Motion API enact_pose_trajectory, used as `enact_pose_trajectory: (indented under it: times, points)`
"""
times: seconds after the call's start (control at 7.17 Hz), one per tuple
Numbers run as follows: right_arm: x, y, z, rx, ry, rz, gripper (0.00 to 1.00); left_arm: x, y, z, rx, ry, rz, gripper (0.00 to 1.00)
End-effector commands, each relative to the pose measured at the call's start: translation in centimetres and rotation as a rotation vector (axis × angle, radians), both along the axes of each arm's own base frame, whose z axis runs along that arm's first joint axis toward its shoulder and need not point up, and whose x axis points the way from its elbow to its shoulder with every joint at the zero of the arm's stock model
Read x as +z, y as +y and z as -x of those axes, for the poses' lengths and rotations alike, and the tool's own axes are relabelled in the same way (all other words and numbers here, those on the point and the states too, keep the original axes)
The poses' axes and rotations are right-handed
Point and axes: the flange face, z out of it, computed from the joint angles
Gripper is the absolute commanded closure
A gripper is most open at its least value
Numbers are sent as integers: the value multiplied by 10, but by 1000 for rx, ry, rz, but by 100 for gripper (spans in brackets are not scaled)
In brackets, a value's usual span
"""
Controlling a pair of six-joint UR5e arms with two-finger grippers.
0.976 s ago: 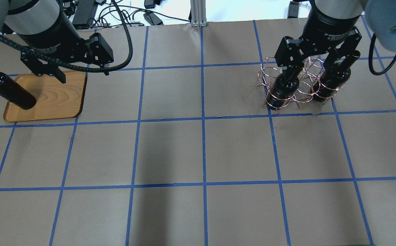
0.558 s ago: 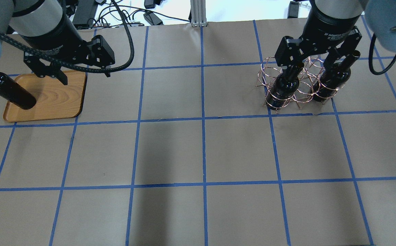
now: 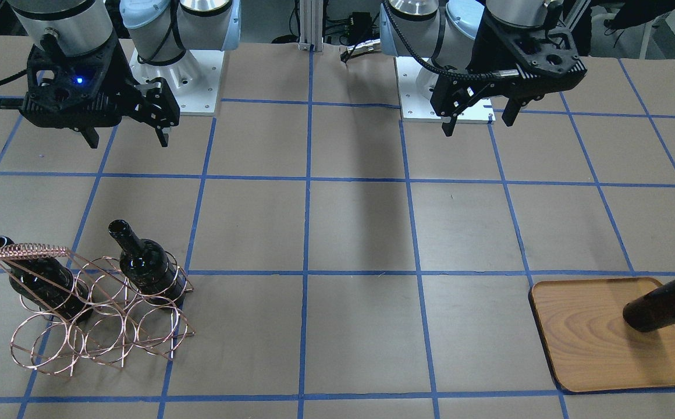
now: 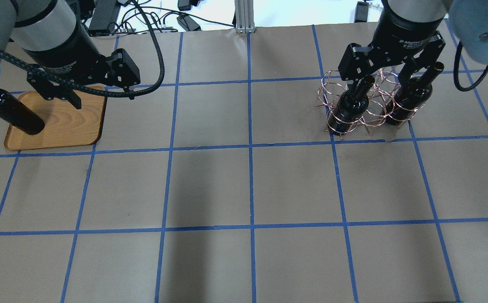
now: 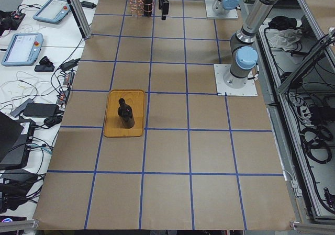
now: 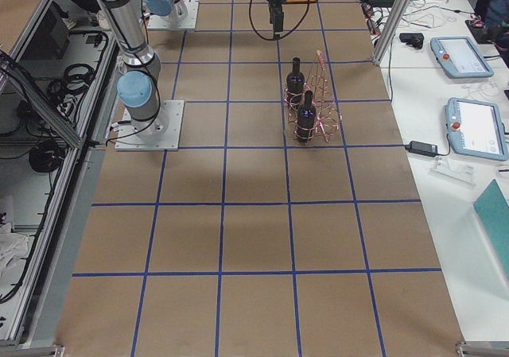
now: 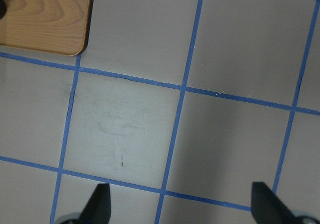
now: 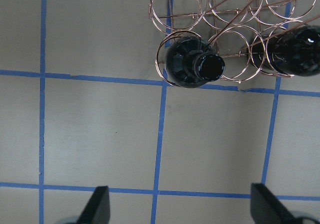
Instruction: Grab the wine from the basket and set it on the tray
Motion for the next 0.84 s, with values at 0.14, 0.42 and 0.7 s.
enact_pose_trajectory:
  times: [0.14,0.42,0.7]
  points:
    - [-2,0,0,-3,-1,-4,0,0,-2,-2,1,-3,7,0]
    - [-2,0,0,-1,-1,-4,0,-8,-7,-2,-2,-2,-9,0]
    - [-1,0,0,-1,-1,-3,0,-12,-6,-4,-24,-9,-17,0]
